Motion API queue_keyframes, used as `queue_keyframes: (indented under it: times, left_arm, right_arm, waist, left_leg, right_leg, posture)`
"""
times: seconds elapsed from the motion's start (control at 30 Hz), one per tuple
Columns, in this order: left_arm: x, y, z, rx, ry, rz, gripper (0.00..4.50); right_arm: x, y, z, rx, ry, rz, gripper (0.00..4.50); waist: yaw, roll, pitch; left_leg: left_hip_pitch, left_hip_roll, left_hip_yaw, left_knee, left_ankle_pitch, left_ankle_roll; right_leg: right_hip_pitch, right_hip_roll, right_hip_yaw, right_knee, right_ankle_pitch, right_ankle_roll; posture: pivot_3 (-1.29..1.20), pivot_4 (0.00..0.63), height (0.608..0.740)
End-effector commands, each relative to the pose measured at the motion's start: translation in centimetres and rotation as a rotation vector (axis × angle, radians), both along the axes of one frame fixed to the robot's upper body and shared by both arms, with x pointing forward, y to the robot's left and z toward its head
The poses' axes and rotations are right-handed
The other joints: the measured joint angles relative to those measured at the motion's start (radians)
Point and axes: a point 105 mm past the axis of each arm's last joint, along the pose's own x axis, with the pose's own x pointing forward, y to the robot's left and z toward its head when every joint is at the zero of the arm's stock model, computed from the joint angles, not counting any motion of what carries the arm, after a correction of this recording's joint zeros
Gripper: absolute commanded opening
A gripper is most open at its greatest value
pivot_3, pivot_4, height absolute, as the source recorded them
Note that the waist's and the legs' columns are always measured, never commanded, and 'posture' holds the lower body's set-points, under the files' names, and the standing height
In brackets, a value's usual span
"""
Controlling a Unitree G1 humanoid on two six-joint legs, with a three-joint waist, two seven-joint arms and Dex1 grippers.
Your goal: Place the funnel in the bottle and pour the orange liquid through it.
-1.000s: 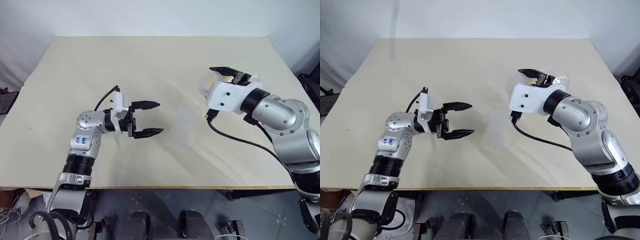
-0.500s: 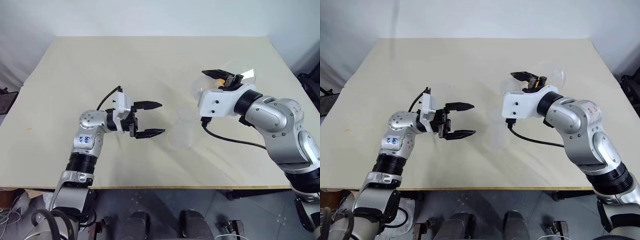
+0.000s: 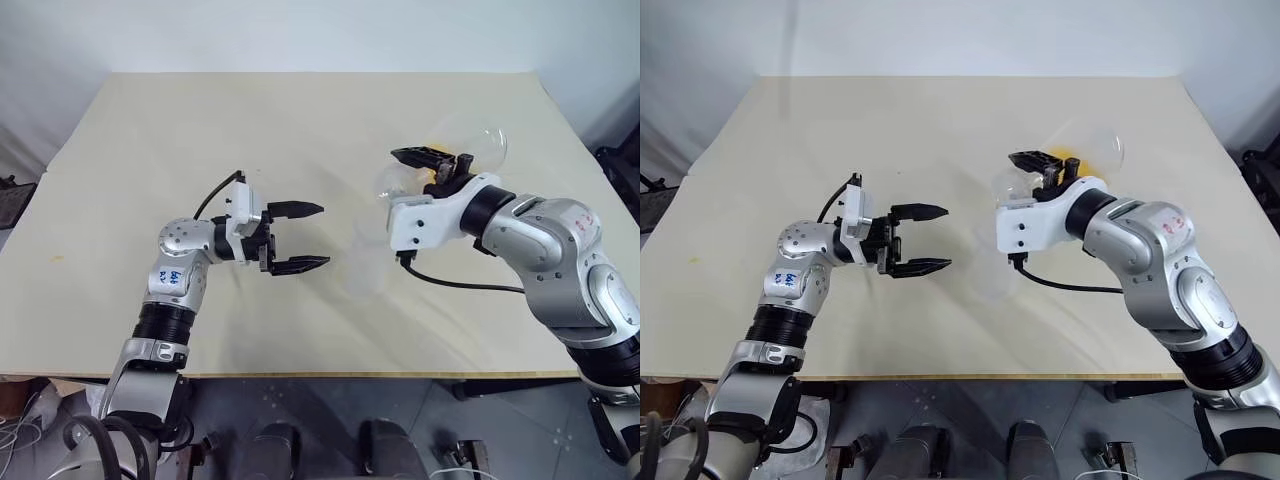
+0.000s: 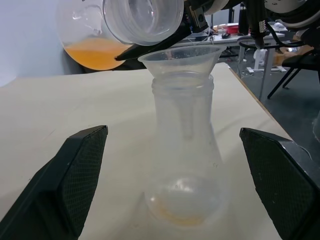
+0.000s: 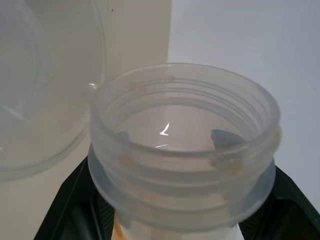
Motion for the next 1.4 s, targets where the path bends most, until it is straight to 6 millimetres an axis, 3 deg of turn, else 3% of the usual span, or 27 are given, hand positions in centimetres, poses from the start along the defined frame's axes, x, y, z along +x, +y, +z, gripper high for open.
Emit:
queue_keyframes:
  times: [0.03, 1.4]
  left_arm:
    - [0.0, -0.3, 0.9, -0.006, -0.043, -0.013, 4.50]
    - [0.4, -0.4, 1.2, -0.010, -0.050, -0.018, 4.50]
  right_arm:
    - [-0.5, -0.1, 1.7, -0.001, -0.085, 0.002, 2.53]
    - [0.1, -1.2, 2.9, -0.190, -0.274, -0.016, 2.53]
  waist:
    - [0.000, 0.000, 0.000]
    - [-0.001, 0.000, 0.000]
  left_leg:
    - [0.000, 0.000, 0.000, 0.000, 0.000, 0.000]
    - [0.000, 0.000, 0.000, 0.000, 0.000, 0.000]
  right_leg:
    - [0.000, 0.000, 0.000, 0.000, 0.000, 0.000]
    - [0.000, 0.000, 0.000, 0.000, 0.000, 0.000]
  posture:
    - [0.00, 0.150, 0.740]
    - [0.00, 0.150, 0.740]
